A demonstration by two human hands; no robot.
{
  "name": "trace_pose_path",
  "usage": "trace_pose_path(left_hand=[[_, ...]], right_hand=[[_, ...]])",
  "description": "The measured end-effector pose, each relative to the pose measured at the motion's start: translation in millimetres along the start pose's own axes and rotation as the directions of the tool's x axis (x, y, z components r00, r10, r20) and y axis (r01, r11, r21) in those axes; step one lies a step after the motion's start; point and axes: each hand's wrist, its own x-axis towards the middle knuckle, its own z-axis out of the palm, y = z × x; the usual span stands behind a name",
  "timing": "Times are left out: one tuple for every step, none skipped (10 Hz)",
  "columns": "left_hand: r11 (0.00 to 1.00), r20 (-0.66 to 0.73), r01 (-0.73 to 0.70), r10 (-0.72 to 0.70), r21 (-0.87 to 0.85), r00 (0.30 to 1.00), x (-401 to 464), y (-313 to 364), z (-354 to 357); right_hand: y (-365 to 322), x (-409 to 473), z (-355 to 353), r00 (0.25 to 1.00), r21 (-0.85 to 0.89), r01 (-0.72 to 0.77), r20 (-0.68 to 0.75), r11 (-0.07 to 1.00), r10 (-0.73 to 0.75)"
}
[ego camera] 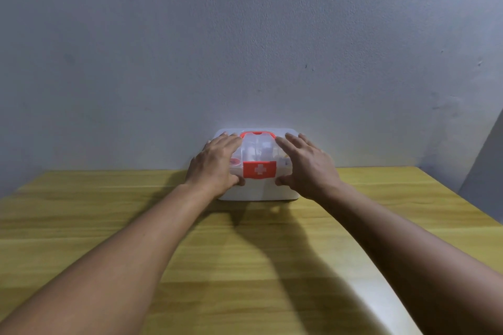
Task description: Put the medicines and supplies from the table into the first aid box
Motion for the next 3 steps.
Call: trace_pose_path(left_hand=[[1.000,0.007,-0.008,0.008,-0.002,1.000,1.1,0.2,2.4],[0.988,0.063,-0.029,0.020,0.153,0.998,1.4,2.6,5.2],[0.955,0.107,0.025,-0.059,0.294,0.993,-14.5,11.7,10.2]], right_hand=[[0.8,-0.9,0.0,1.000,0.022,0.004,-0.003,1.000,-0.004],[-0.2,-4.9,0.4,1.000,0.067,0.008,-0.016,0.998,-0.007],[-3.0,-24.9,16.9,0.993,0.090,-0.076,-0.088,0.993,0.084]])
